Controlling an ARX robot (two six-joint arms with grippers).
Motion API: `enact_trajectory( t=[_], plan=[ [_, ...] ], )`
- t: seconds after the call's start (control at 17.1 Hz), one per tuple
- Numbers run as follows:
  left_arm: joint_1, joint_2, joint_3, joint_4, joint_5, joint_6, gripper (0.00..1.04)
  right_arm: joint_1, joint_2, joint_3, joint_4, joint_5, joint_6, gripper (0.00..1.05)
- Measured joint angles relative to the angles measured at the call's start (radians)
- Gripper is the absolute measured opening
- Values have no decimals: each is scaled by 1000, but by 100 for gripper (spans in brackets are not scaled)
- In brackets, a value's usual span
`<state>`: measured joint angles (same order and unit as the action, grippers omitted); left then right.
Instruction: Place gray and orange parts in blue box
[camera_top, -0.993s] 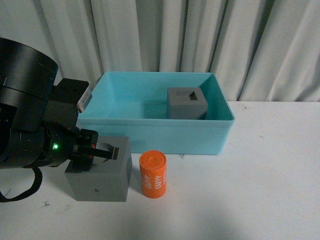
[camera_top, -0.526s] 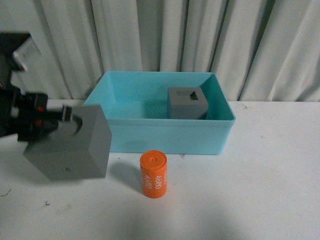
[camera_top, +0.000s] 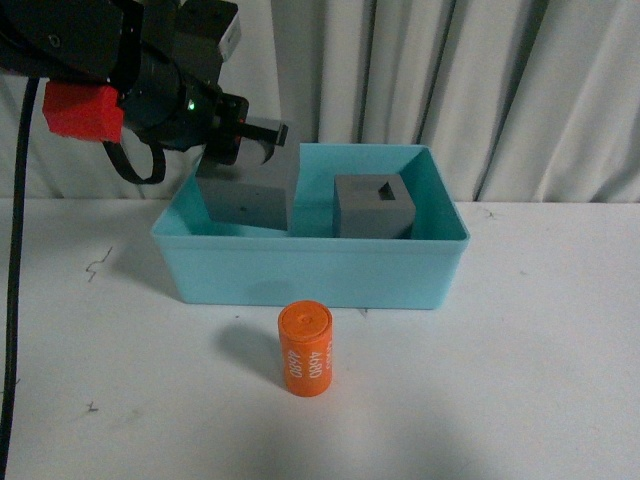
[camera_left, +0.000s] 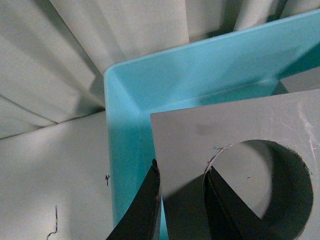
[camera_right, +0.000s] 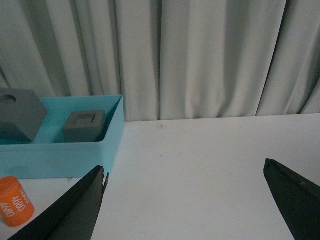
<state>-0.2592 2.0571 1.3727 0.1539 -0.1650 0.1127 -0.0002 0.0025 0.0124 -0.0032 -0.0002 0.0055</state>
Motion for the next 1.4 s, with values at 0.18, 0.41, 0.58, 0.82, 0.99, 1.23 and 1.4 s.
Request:
enact_trajectory(
  t=[0.18,0.41,0.58,0.82,0.99,1.23,1.4],
  plan=[
    [1,12,0,4,1,2,20,0,0,0,0,0,0,98],
    [2,27,2,6,0,10,20,0,0,0,0,0,0,98],
    [5,43,8,10,-4,21,20,0,0,0,0,0,0,98],
    [13,73,23,10,-8,27,20,0,0,0,0,0,0,98],
    [29,76,32,7,-9,24,49,0,0,0,0,0,0,98],
    [30,12,-11,-35,46,-28,84,0,0,0,0,0,0,98],
    [29,-269,-195,-67,170,-163,97,0,0,0,0,0,0,98]
  ],
)
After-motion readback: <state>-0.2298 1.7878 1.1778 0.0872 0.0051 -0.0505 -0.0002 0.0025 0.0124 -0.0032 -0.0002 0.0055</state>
